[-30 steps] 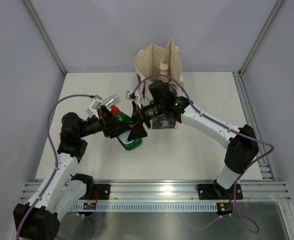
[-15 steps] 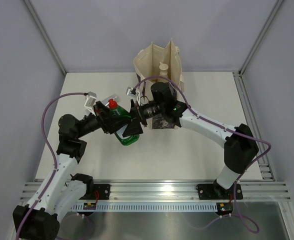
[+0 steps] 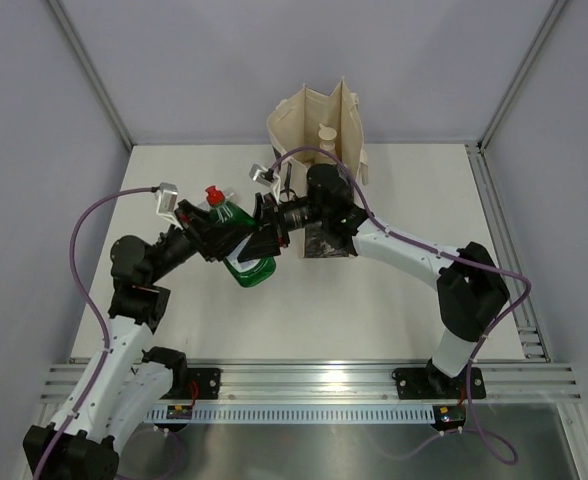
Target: Place the personal care products into the canvas bag
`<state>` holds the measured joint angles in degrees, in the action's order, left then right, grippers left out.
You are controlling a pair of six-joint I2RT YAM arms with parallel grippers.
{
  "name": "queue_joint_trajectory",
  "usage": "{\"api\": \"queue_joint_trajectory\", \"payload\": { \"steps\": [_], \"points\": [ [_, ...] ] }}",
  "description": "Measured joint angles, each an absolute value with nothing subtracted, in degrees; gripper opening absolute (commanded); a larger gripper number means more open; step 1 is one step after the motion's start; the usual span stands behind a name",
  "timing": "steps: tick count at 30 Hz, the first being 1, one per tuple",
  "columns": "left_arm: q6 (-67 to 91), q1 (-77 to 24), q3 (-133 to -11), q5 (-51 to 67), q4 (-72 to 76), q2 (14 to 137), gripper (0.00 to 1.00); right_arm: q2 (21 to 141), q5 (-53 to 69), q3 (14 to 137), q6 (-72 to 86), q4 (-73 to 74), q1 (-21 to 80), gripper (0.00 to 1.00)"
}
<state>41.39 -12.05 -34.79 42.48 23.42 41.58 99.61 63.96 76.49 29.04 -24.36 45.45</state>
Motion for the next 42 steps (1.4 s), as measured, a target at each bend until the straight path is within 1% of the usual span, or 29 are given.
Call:
{"api": "queue_joint_trajectory", "payload": {
  "steps": [2, 3, 4, 6, 7, 9, 12, 13, 17, 21, 25, 31, 35, 42],
  "points": [
    [41.04, -12.23, -34.79, 41.47, 22.00, 40.71, 0.41, 99.61, 63.96, 76.51, 28.56, -24.38, 45.54, 0.16],
    [40.82, -12.29, -34.83, 41.01, 21.37, 40.42, 0.48, 99.61, 63.94, 76.53, 28.16, -24.34, 45.54, 0.14],
    [40.60, -12.38, -35.09, 40.53, 20.21, 40.21, 0.60, 99.61, 63.72, 76.58, 27.66, -23.94, 45.54, 0.13],
    [39.18, -12.38, -36.18, 38.72, 18.02, 39.92, 0.73, 99.61, 63.66, 76.71, 26.39, -22.35, 45.52, 0.10],
    [38.30, -12.29, -37.32, 37.21, 16.97, 39.75, 0.86, 99.61, 63.90, 76.73, 25.41, -20.62, 45.52, 0.09],
    [36.60, -12.01, -40.03, 34.28, 14.83, 38.89, 0.98, 99.61, 64.07, 76.77, 23.16, -16.23, 45.52, 0.06],
    [33.74, -11.94, -43.18, 29.98, 11.42, 36.34, 0.99, 99.61, 64.16, 78.15, 18.13, -8.45, 45.52, 0.05],
    [32.60, -11.94, -43.77, 28.86, 10.15, 35.51, 0.99, 99.61, 64.16, 79.18, 16.69, -6.04, 45.54, 0.02],
    [29.28, -11.94, -46.28, 26.26, 5.54, 33.87, 0.99, 99.61, 63.86, 83.13, 13.43, -0.36, 45.54, 0.00],
    [26.22, -11.94, -47.94, 22.83, -0.14, 33.19, 0.99, 99.61, 63.92, 86.50, 12.53, 2.33, 45.41, 0.00],
    [23.11, -11.94, -50.35, 16.36, -7.40, 31.51, 0.99, 99.77, 63.42, 90.61, 11.97, 6.37, 44.31, 0.00],
    [20.27, -11.94, -53.32, 5.98, -14.70, 27.11, 0.98, 101.75, 59.96, 101.45, 10.26, 14.22, 38.63, 0.00],
    [19.86, -11.94, -54.28, 1.21, -20.01, 26.81, 0.99, 104.09, 53.45, 110.96, 10.02, 20.18, 34.15, 0.00],
    [19.90, -11.94, -54.28, -2.35, -30.48, 29.95, 0.99, 106.96, 36.29, 123.37, 11.73, 28.62, 28.14, 0.00]
  ]
}}
